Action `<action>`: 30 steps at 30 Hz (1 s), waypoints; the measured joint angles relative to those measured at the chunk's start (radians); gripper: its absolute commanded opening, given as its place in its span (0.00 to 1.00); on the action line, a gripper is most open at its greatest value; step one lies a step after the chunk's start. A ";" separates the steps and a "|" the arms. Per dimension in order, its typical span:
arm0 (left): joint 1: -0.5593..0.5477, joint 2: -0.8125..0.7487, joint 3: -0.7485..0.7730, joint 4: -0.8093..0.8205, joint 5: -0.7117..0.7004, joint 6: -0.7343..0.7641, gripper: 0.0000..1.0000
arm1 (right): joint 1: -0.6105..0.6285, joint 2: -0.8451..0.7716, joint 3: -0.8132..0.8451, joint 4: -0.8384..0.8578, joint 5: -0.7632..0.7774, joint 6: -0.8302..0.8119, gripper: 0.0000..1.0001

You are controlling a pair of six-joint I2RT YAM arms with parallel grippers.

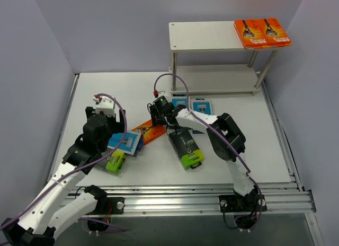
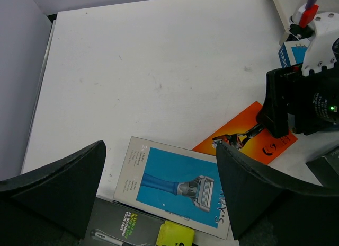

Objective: Place and organize the shaving razors onto the shelf
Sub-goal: Grab a shaving razor with the left arm

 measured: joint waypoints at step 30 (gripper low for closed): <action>0.000 0.033 0.000 -0.006 0.038 -0.006 0.94 | -0.023 -0.140 -0.222 0.101 -0.139 0.087 0.45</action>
